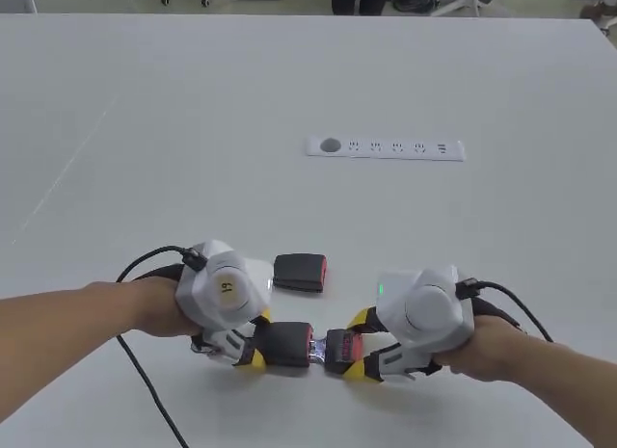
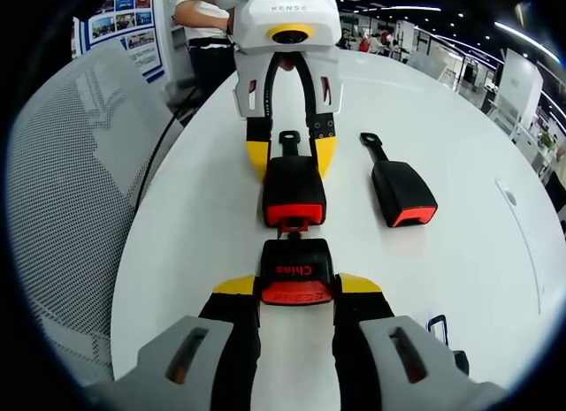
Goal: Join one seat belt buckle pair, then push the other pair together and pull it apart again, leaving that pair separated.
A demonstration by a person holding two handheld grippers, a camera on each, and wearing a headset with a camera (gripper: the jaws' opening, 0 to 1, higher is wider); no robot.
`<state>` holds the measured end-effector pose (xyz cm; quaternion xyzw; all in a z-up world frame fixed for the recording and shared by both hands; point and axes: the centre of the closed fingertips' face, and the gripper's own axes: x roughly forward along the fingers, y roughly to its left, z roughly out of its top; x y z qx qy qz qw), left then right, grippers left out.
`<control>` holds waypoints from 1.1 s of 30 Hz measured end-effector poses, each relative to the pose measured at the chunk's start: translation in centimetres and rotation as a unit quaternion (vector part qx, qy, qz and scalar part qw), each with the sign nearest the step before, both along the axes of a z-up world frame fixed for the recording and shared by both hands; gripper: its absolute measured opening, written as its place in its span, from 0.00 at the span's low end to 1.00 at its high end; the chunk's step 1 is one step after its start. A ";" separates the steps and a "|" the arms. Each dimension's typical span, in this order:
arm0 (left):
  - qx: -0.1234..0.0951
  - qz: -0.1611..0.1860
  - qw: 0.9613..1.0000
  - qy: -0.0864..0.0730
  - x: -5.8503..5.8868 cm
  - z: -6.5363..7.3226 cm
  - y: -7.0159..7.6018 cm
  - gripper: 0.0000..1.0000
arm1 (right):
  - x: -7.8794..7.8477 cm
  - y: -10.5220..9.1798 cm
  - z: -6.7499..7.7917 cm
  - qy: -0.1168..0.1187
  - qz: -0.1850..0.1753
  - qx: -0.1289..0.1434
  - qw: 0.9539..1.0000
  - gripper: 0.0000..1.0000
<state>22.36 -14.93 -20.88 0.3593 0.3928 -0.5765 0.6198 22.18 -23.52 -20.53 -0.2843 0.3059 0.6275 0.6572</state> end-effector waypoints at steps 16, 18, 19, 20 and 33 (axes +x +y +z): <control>0.002 0.000 1.000 0.001 -0.1 0.1 -0.1 0.30 | 0.0 0.8 0.0 0.003 -0.010 0.001 1.000 0.29; 0.002 0.000 1.000 0.001 -0.1 0.2 -0.1 0.30 | -0.1 0.8 0.2 0.003 -0.010 0.001 1.000 0.29; 0.002 0.000 1.000 0.001 -0.1 0.2 -0.1 0.30 | -0.1 0.8 0.3 0.003 -0.009 0.001 1.000 0.29; 0.002 0.000 1.000 0.001 -0.1 0.2 -0.1 0.30 | -0.2 0.8 0.4 0.003 -0.010 0.001 1.000 0.29; 0.004 -0.013 1.000 -0.003 -0.1 0.2 -0.3 0.30 | 0.1 1.1 -0.1 -0.001 -0.010 -0.005 1.000 0.28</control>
